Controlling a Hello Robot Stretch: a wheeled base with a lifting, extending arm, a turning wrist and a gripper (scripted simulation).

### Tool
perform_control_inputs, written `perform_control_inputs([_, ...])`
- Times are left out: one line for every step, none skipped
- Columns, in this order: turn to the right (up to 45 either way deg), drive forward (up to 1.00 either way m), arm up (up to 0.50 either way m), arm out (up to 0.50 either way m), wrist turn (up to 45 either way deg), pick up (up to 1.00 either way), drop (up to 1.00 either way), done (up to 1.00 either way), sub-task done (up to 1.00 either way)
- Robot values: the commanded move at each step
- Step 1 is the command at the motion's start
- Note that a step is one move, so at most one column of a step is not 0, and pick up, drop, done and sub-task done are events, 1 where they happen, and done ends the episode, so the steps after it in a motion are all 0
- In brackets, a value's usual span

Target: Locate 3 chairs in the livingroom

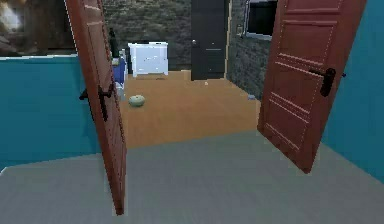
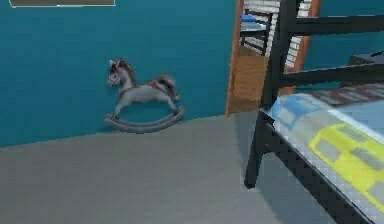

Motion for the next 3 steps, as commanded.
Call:
perform_control_inputs([0.0, 1.00, 0.00, 0.00, 0.0, 0.00, 0.00, 0.00, 0.00])
perform_control_inputs([-18.0, 0.00, 0.00, 0.00, 0.0, 0.00, 0.00, 0.00, 0.00])
perform_control_inputs([0.0, 0.05, 0.00, 0.00, 0.0, 0.00, 0.00, 0.00, 0.00])
